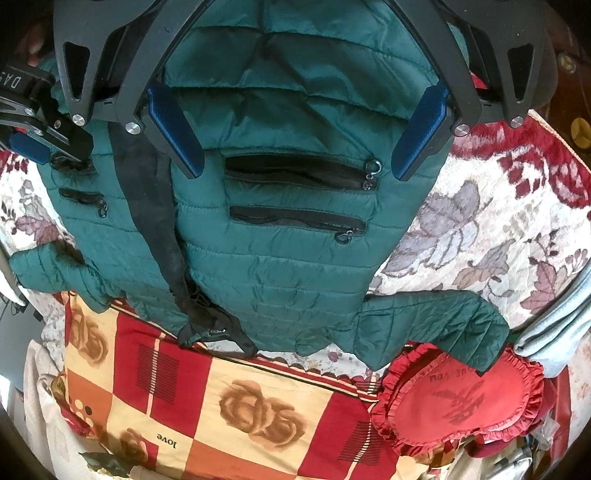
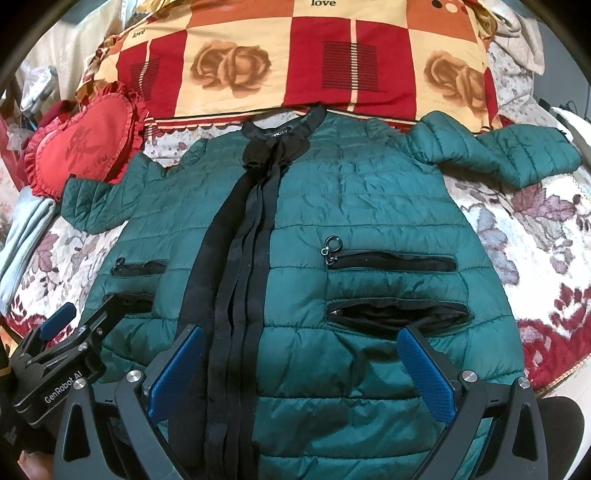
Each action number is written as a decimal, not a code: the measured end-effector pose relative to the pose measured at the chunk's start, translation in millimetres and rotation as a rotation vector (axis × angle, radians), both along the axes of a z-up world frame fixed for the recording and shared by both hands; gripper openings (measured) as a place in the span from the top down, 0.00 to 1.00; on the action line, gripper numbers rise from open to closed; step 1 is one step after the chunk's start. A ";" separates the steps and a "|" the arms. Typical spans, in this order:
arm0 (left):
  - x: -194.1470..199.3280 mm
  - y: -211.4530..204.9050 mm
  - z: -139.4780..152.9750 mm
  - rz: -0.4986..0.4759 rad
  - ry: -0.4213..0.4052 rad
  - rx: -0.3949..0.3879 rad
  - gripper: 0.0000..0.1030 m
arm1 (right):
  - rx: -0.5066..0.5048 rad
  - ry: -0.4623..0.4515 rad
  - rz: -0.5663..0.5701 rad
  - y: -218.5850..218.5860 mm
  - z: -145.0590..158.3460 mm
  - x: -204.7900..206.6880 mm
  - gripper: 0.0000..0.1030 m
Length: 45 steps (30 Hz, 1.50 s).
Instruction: Fold large clothes
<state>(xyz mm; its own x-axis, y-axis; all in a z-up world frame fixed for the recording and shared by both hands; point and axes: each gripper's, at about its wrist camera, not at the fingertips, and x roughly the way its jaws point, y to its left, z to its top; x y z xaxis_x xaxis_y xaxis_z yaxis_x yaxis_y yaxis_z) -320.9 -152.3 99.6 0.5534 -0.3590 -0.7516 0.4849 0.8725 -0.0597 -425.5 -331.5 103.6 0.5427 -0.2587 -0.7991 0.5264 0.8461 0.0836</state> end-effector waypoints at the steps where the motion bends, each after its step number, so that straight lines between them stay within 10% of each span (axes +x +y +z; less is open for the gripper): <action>1: -0.2 -0.1 -0.1 0.000 0.001 -0.001 0.01 | 0.002 0.000 0.001 -0.1 0.4 0.2 0.00; 45: 62.6 1.4 9.2 0.070 -0.023 0.032 0.01 | 0.044 -0.035 0.040 -17.5 21.3 64.5 0.00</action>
